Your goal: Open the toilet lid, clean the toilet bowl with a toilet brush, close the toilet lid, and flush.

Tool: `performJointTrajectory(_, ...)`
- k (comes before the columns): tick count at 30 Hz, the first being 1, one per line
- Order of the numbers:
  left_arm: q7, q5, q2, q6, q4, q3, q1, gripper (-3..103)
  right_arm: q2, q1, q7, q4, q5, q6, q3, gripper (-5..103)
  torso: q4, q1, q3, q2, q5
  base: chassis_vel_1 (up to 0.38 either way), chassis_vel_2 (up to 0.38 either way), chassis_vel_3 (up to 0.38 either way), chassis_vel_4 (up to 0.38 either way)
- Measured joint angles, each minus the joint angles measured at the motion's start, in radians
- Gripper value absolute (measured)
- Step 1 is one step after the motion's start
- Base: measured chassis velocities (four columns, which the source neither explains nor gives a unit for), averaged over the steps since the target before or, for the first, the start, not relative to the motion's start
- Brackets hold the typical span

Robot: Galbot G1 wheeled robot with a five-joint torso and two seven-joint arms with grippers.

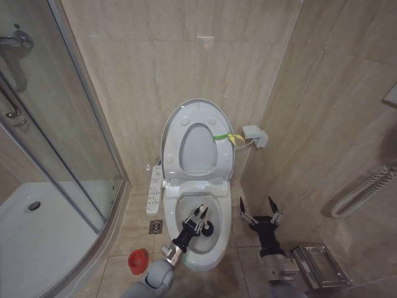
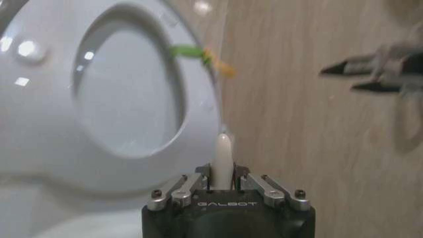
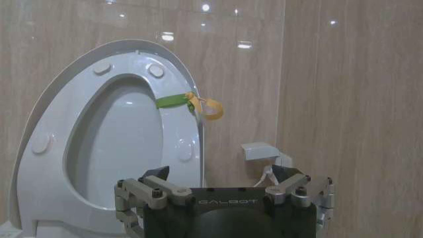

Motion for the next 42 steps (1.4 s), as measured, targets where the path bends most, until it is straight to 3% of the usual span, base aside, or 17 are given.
performJointTrajectory(5, -0.027, 0.007, 0.003, 0.016, -0.100, 0.034, 0.018, 22, 0.000, 0.000, 0.000, 0.000, 0.000, 0.000, 0.000, 100, -0.0001, 0.000, 0.000, 0.000, 0.0001, 0.000, 0.000, 0.000, 0.000)
performJointTrajectory(9, -0.031, 0.007, 0.001, 0.020, -0.114, 0.047, 0.028, 22, 0.000, 0.000, 0.000, 0.000, 0.000, 0.000, 0.000, 100, 0.0001, 0.000, 0.000, 0.000, 0.0001, 0.000, 0.000, 0.000, 0.000)
performJointTrajectory(19, 0.016, -0.013, -0.012, -0.034, 0.085, 0.007, -0.018, 22, 0.000, 0.000, 0.000, 0.000, 0.000, 0.000, 0.000, 100, 0.0000, 0.000, 0.000, 0.000, 0.0000, 0.000, 0.000, 0.000, 0.000)
performJointTrajectory(42, 0.014, 0.001, -0.032, -0.099, 0.350, -0.067, -0.134, 22, 0.000, 0.000, 0.000, 0.000, 0.000, 0.000, 0.000, 100, 0.0000, 0.000, 0.000, 0.000, 0.0000, 0.000, 0.000, 0.000, 0.000)
